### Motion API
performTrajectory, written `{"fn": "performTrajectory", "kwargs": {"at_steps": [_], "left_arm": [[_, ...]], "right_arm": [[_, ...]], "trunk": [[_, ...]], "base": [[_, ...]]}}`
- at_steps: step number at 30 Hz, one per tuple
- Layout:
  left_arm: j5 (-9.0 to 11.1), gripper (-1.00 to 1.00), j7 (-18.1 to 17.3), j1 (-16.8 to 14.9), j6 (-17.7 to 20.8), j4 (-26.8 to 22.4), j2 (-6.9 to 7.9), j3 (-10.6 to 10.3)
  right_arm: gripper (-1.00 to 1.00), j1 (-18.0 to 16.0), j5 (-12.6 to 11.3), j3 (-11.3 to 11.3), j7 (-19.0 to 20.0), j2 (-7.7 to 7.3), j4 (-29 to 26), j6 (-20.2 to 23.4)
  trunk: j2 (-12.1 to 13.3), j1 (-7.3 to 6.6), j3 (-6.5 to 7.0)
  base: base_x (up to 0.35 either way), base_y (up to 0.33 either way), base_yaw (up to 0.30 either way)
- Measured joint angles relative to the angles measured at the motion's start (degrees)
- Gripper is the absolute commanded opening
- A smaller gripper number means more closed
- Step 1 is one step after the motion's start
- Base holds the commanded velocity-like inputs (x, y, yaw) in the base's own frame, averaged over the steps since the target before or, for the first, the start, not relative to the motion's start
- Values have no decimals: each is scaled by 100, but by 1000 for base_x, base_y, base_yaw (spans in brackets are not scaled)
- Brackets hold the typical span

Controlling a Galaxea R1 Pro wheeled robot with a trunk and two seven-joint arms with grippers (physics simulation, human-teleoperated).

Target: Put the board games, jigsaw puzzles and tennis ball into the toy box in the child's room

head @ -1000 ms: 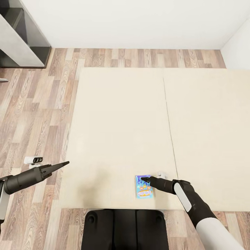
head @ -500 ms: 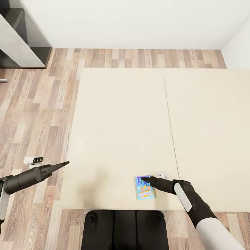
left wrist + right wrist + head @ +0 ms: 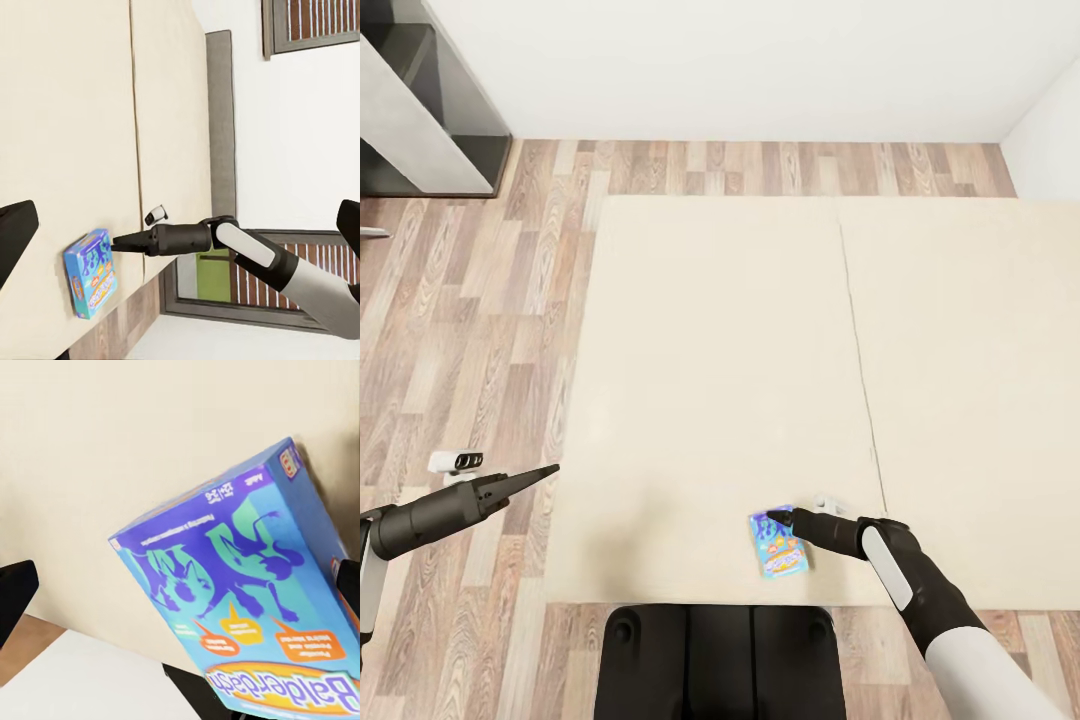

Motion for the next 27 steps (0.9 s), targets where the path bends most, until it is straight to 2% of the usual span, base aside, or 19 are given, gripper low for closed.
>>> {"fn": "performTrajectory", "kwargs": {"at_steps": [27], "left_arm": [[1,100,0,2,0,1,0,17]], "right_arm": [[100,0,12,-17,-4,-20,25,3]], "trunk": [[0,0,0]], "base": [[0,5,-22]]}}
